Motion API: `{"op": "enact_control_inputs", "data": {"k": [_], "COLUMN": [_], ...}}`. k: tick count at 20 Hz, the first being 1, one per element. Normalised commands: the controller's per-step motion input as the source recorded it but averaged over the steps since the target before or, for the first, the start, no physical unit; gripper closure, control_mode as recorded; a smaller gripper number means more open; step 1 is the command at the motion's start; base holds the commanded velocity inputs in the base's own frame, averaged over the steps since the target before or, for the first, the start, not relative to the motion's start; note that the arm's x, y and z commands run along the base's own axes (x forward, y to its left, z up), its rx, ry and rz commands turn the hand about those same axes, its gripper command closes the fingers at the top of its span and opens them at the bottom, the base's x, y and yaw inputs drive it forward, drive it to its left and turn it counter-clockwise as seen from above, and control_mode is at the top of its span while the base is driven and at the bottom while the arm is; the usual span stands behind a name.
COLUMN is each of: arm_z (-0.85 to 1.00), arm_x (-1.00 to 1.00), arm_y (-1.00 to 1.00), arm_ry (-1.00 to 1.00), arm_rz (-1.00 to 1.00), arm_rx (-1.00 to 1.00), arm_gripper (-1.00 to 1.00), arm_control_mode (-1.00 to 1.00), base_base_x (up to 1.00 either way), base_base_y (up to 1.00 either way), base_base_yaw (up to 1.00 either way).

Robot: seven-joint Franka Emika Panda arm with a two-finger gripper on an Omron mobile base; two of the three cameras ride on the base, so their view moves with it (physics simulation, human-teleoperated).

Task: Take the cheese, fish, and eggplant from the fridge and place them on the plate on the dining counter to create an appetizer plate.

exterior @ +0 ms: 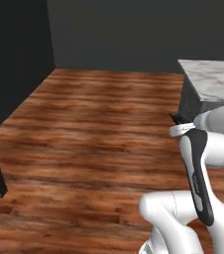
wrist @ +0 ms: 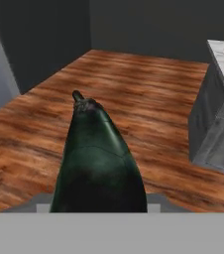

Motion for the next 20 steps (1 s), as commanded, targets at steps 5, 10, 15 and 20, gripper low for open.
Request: {"op": "enact_control_inputs", "data": {"k": [5,10,15,20], "arm_z": [0.0,0.0,0.0,0.0], "arm_x": [0.0,0.0,0.0,0.0], "arm_y": [0.0,0.0,0.0,0.0], "arm_ry": [0.0,0.0,0.0,0.0], "arm_rz": [0.0,0.0,0.0,0.0], "arm_rx": [0.0,0.0,0.0,0.0], "arm_gripper": [1.0,1.0,1.0,1.0], "arm_control_mode": [1.0,1.0,1.0,1.0], "base_base_x": [0.06,0.48,0.98,1.0], "base_base_y": [-0.17,0.12,0.47,0.63], "base_base_yaw": [-0.49,-0.37,-0.12,0.0]}}
